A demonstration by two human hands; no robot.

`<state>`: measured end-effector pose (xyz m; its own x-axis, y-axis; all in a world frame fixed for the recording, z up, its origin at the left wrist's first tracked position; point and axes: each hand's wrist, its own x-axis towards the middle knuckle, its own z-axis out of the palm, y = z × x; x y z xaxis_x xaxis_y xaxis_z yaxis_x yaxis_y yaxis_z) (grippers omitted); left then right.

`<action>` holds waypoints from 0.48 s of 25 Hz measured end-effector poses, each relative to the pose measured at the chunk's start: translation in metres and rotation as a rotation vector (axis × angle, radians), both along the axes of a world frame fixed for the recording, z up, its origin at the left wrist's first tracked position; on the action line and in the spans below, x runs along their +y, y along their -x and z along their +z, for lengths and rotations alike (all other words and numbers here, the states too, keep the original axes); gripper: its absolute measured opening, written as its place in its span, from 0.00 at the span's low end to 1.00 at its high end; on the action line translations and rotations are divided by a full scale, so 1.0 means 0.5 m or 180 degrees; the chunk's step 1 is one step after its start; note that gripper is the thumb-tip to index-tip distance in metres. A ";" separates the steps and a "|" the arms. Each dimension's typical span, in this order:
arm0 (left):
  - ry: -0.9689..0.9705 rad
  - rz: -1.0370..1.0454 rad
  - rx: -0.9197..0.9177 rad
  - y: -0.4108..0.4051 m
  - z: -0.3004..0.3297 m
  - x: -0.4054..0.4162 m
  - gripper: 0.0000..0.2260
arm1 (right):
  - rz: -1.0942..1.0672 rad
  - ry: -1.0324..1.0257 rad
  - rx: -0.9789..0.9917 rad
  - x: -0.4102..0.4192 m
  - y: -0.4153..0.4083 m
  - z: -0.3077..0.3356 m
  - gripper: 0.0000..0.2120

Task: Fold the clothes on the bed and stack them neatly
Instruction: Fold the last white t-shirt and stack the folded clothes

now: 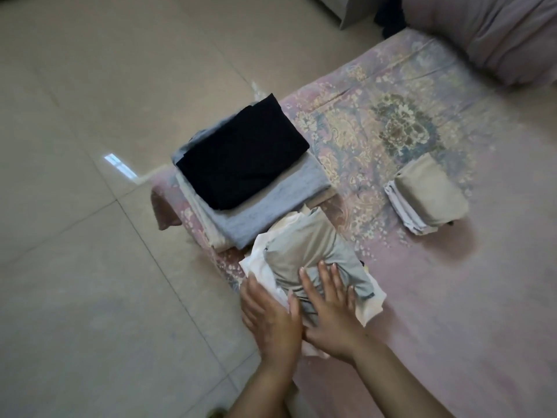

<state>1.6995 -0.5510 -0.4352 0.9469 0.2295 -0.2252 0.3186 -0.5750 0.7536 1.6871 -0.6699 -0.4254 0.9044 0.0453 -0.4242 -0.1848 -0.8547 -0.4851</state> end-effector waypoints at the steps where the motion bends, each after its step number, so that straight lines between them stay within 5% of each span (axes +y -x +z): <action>1: -0.0686 -0.0770 -0.0810 -0.003 0.018 0.005 0.28 | -0.0059 0.0050 -0.0304 -0.009 0.002 0.008 0.42; 3: -0.1319 -0.2420 -0.1946 -0.055 0.045 0.005 0.24 | -0.0331 0.0464 -0.0786 -0.018 0.008 0.014 0.41; 5: -0.1909 -0.3178 -0.1966 -0.130 0.037 -0.001 0.22 | -0.0459 0.0621 -0.0751 -0.009 0.016 0.011 0.45; 8: -0.2489 -0.3320 -0.1340 -0.175 -0.018 -0.004 0.24 | -0.0439 0.0653 -0.0431 -0.006 0.021 -0.026 0.55; 12: -0.2462 -0.3347 -0.1696 -0.186 -0.076 -0.001 0.23 | -0.0330 0.0744 -0.0222 -0.028 0.015 -0.056 0.65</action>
<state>1.7923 -0.5512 -0.4732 0.6815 -0.7289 0.0653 -0.7316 -0.6809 0.0348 1.6794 -0.6839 -0.4535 0.9265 -0.1410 -0.3488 -0.2502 -0.9233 -0.2915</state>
